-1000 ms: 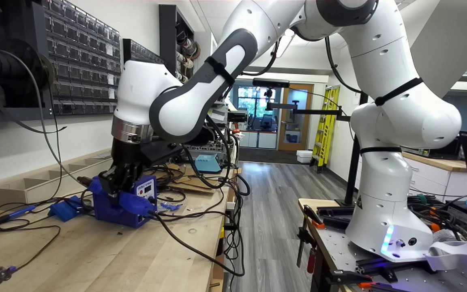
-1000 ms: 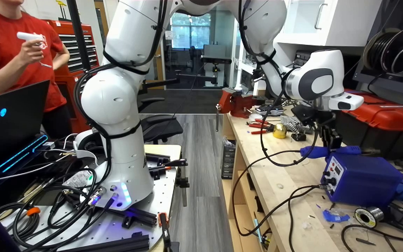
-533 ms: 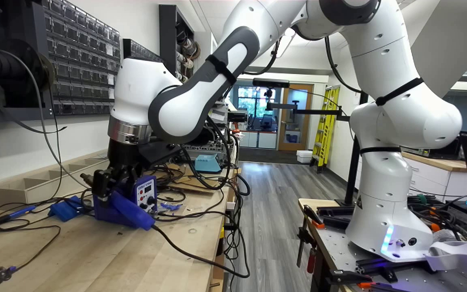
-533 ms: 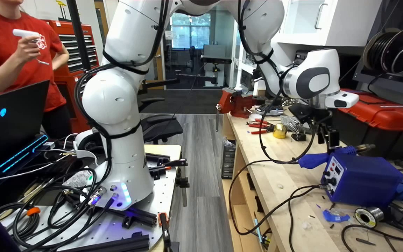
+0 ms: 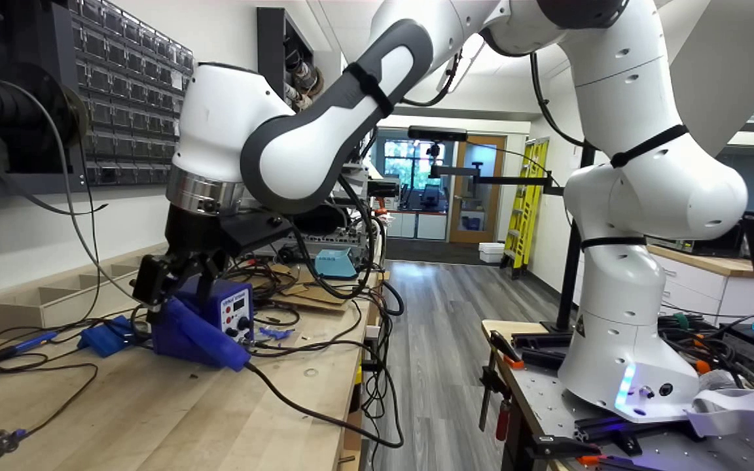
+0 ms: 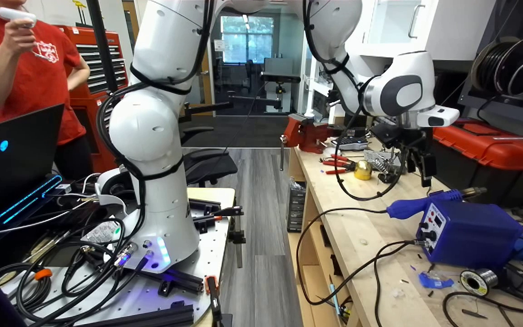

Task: Place the blue handle on the holder

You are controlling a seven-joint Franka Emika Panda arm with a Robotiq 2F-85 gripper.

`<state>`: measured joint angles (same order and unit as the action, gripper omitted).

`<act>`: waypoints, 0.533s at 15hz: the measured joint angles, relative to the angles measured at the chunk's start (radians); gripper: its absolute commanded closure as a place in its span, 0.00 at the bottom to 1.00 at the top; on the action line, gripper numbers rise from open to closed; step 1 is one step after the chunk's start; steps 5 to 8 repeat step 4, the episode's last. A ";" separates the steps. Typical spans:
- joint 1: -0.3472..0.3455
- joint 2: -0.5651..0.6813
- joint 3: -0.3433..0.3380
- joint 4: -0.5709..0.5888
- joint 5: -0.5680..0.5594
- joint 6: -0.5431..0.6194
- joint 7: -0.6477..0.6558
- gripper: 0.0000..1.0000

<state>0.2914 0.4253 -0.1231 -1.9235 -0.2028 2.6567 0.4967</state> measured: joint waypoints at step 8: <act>0.014 -0.057 0.014 -0.010 0.000 -0.059 0.028 0.00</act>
